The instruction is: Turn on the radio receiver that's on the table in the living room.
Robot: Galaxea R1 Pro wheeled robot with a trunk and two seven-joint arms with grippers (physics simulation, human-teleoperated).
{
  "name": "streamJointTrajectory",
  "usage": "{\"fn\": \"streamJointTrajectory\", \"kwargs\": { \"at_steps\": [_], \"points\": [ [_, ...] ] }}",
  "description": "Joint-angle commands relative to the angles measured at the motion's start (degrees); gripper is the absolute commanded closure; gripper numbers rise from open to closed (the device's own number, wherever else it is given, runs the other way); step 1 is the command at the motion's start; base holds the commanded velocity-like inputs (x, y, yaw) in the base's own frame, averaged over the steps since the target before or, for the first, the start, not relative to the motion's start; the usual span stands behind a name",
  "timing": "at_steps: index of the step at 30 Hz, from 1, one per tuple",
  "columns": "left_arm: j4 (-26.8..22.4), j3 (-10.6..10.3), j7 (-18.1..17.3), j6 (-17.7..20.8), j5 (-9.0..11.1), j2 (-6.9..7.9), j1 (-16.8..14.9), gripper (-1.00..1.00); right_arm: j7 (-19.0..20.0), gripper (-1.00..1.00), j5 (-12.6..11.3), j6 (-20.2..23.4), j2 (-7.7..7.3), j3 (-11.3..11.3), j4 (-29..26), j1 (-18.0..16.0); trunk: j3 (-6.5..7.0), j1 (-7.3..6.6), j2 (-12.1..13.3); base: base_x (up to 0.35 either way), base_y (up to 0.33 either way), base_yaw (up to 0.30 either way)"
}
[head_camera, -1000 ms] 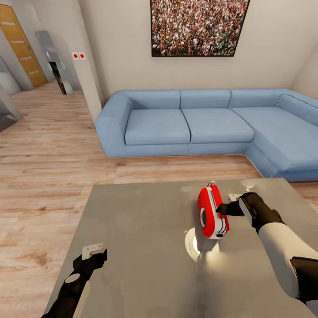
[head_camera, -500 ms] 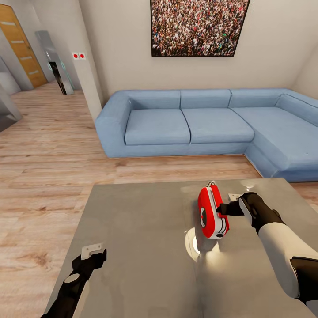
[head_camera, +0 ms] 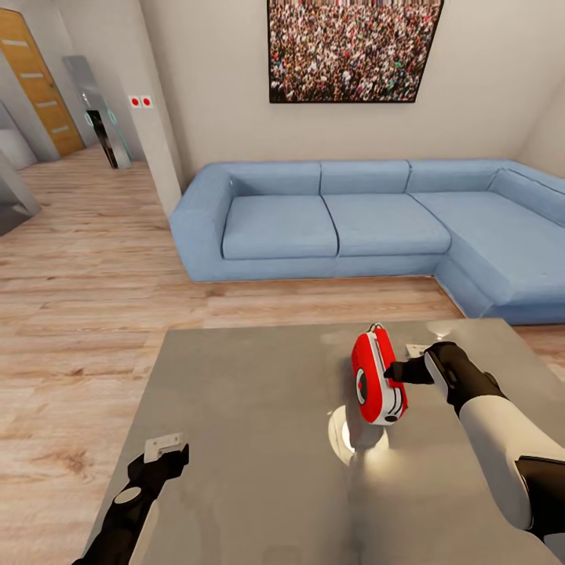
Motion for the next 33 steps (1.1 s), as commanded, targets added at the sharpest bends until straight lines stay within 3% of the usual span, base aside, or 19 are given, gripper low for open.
{"fn": "streamJointTrajectory", "kwargs": {
  "at_steps": [1,15,33],
  "points": [
    [0.0,0.0,0.0,0.0,0.0,0.03,0.0,-1.00,0.0,1.00,-0.2,0.0,0.01,0.0,0.0,0.0,0.19,-0.23,0.4,0.000,0.000,0.000],
    [0.7,-0.2,0.0,0.0,0.0,0.09,0.0,-1.00,0.3,1.00,-0.1,0.0,0.03,0.0,0.0,0.0,2.79,-3.30,6.0,0.000,0.000,0.000],
    [0.8,-0.2,0.0,0.0,0.0,0.09,0.0,-1.00,0.2,1.00,-0.1,0.1,0.02,0.0,0.0,0.0,7.62,-7.26,13.2,0.000,0.000,0.000]
  ]
}}
